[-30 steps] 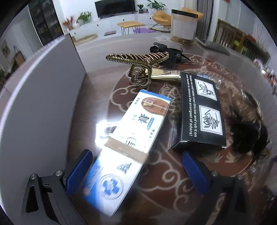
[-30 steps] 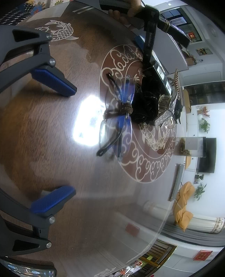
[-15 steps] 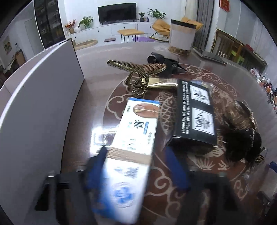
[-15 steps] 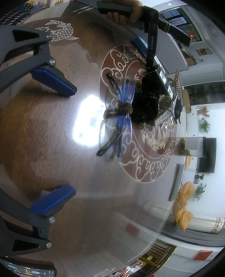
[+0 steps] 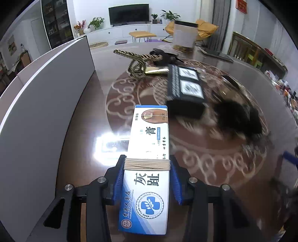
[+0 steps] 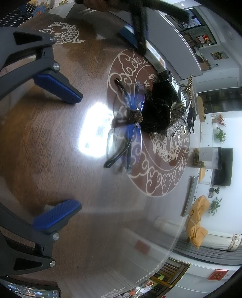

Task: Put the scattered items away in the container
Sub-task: 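Hold the medicine box in the left gripper above the table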

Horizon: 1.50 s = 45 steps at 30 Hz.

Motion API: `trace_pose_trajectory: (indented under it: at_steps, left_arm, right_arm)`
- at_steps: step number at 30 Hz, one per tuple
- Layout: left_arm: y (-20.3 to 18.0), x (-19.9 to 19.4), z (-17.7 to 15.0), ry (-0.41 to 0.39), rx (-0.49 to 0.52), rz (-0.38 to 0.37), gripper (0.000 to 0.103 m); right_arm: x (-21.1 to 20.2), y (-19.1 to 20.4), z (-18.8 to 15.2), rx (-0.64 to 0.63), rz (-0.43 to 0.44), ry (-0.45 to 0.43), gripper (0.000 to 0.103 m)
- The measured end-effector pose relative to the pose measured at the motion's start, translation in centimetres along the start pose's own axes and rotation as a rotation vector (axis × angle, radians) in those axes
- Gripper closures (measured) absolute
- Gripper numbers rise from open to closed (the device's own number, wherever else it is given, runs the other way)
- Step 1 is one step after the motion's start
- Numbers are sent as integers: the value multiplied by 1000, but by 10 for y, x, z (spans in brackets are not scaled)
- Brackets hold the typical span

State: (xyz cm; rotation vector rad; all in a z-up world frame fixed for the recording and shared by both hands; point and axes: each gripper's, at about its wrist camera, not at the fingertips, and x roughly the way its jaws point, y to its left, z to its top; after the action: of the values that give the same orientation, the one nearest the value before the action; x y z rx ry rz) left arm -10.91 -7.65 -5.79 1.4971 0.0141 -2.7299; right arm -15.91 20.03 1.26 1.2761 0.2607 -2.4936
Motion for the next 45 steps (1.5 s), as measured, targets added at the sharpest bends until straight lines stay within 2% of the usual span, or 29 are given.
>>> trace_pose_trajectory:
  at_steps: [5, 12, 13, 15, 16, 17, 21, 23, 45]
  left_arm:
    - [-3, -18, -28, -27, -4, -5, 59]
    - [-3, -23, -39, -57, 7, -26, 57]
    - [-3, -23, -39, -64, 10, -33, 53]
    - [-5, -21, -39, -68, 25, -23, 38]
    - [-6, -19, -40, -70, 29, -9, 25]
    - [-4, -18, -41, -75, 20, -2, 18]
    - [-1, -17, -42, -72, 14, -25, 13]
    - [-6, -13, -40, -56, 40, -26, 1]
    - [-7, -11, -40, -52, 40, -32, 0]
  right_arm:
    - [-1, 0, 0, 0, 0, 0, 0]
    - [0, 0, 0, 0, 0, 0, 0]
    - [0, 0, 0, 0, 0, 0, 0]
    - [0, 0, 0, 0, 0, 0, 0]
    - [0, 0, 0, 0, 0, 0, 0]
    - [-1, 0, 0, 0, 0, 0, 0]
    - [0, 0, 0, 0, 0, 0, 0]
    - [0, 0, 0, 0, 0, 0, 0]
    - [0, 0, 0, 0, 0, 0, 0]
